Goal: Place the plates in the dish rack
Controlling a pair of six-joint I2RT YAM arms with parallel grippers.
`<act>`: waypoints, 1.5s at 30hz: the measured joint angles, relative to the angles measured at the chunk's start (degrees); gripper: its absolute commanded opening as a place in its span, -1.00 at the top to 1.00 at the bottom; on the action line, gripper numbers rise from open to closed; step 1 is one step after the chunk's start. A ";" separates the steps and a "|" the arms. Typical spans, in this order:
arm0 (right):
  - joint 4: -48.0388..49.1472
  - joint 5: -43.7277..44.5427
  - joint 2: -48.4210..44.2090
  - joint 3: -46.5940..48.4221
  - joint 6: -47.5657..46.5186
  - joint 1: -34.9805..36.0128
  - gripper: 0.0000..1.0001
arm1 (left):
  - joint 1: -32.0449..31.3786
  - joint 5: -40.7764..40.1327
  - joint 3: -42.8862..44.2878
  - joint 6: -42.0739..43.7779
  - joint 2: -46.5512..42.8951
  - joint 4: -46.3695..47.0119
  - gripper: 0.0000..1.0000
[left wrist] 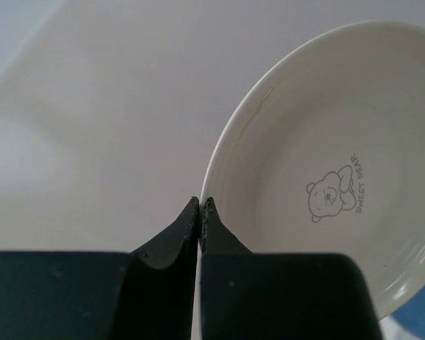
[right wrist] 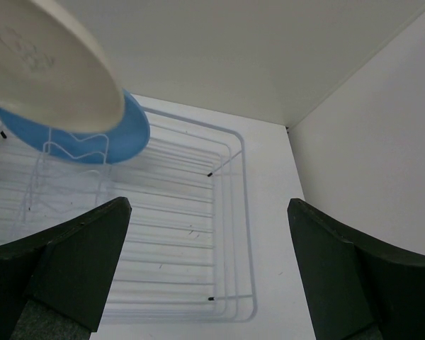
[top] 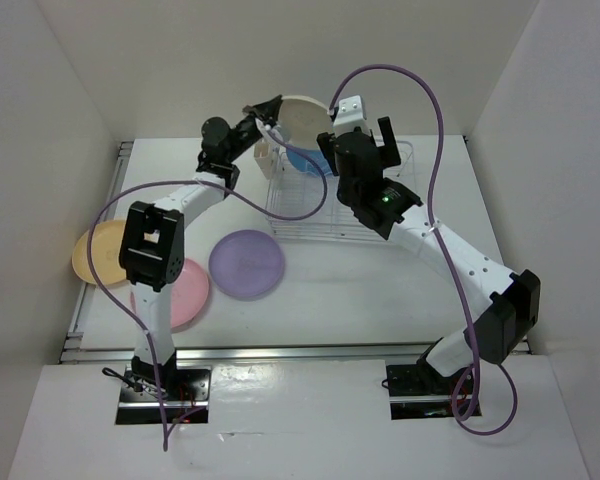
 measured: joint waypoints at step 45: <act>-2.49 -0.55 0.00 0.39 0.79 -0.85 -1.00 | -6.36 -6.08 8.13 10.69 11.47 -8.13 1.00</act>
